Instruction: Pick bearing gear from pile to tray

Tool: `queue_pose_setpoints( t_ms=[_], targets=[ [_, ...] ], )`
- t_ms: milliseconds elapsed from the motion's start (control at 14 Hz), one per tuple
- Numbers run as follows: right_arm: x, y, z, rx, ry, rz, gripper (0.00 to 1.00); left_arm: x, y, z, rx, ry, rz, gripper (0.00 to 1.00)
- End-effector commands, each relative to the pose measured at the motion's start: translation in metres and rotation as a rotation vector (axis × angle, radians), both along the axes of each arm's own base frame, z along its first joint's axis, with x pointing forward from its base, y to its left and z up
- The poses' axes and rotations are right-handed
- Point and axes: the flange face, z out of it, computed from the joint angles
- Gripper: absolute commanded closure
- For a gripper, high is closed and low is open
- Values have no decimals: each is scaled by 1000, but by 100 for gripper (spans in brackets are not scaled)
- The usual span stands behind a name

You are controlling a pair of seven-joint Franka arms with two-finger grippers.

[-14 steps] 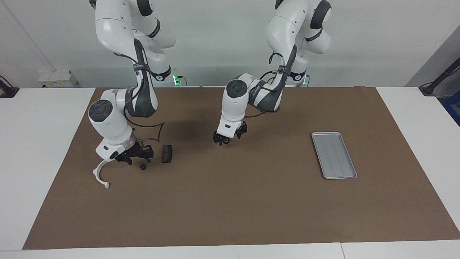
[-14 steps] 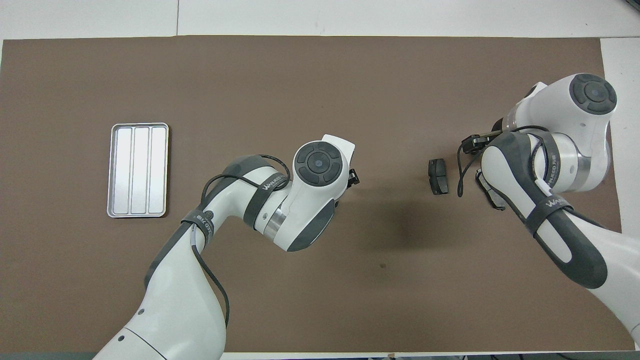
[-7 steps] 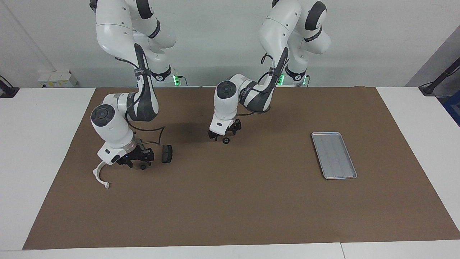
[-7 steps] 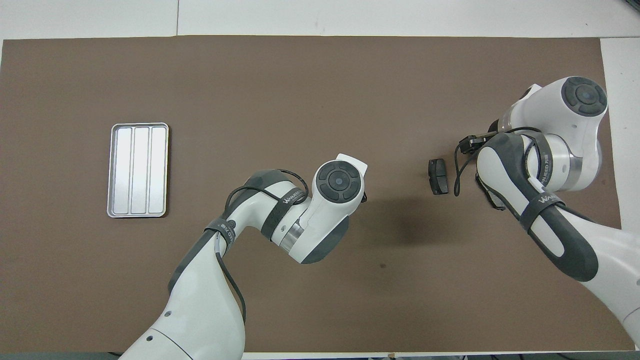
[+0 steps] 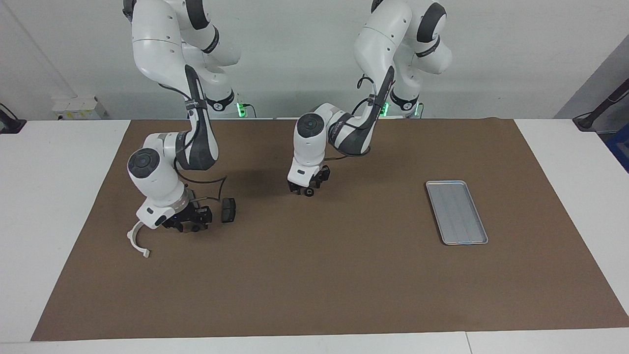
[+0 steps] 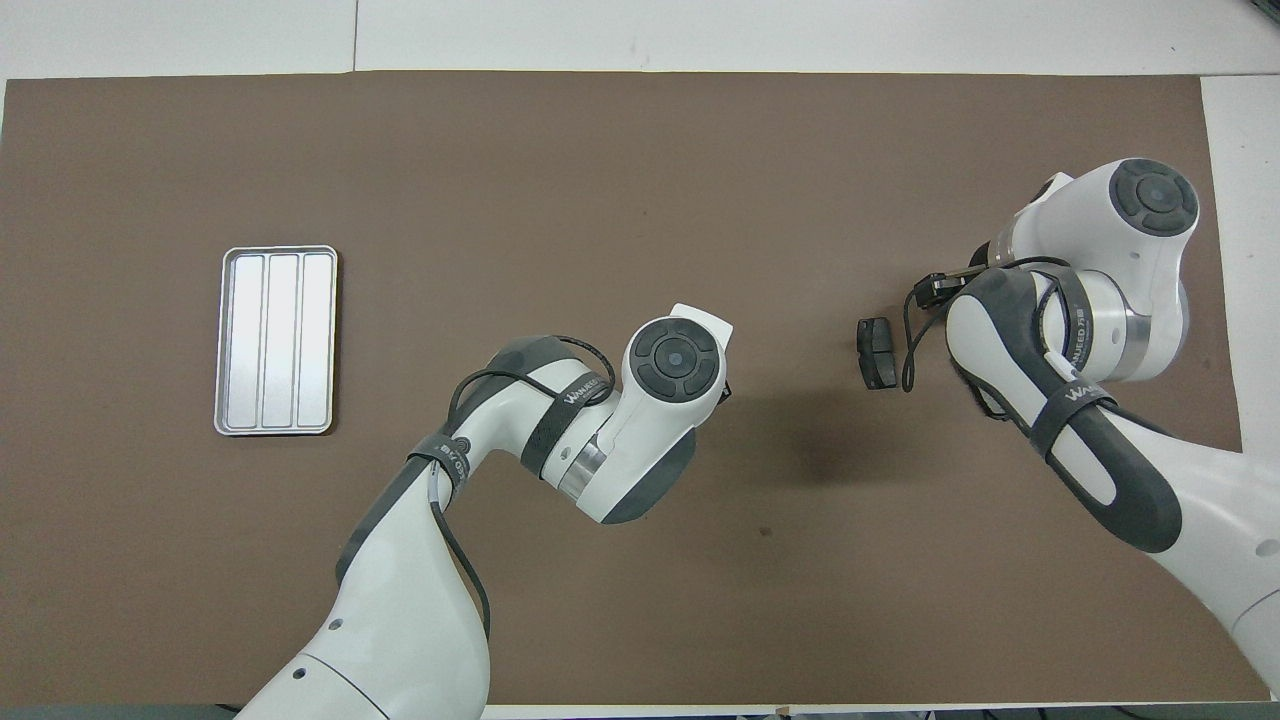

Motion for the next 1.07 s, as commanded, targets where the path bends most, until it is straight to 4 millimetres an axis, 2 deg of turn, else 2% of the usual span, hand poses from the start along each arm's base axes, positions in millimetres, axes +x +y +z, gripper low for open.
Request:
queue_pose_setpoints(
  t_ms=[0,71,143,214,286,357,429,500,571,643,714,857,929,1000],
  targets=[
    [-1,-2,-5,-7,-10,19,31,7,5,-11,-5,-12,24,91],
    [-1,-2,-6,-7,-8,19,34,9,6,-11,-11,-17,27,96],
    [-1,-2,-8,-7,-5,19,43,8,6,-11,-9,-15,27,100],
    [-1,-2,-7,-7,-6,19,58,8,7,-10,-1,-7,28,100],
    [-1,-2,-8,-7,-3,19,82,10,10,-9,15,5,50,100],
    [-1,-2,-6,-7,-5,20,100,16,11,-1,26,9,76,100],
    [0,-3,-4,-7,-6,20,100,18,14,5,36,18,79,100],
    [2,-3,0,-14,-9,26,100,28,29,14,43,17,97,100],
    [5,-2,7,-26,-20,37,100,39,49,33,48,23,120,100],
    [10,-2,19,-35,-37,45,100,43,59,43,55,31,115,100],
    [16,-1,34,-36,-30,45,100,51,78,55,56,37,116,100],
    [30,8,75,-35,-12,42,100,61,136,76,68,76,68,99],
    [33,18,95,-34,-15,3,100,65,174,89,58,83,45,99],
    [34,37,112,-33,-21,-39,100,67,209,97,47,86,22,99]
  ],
)
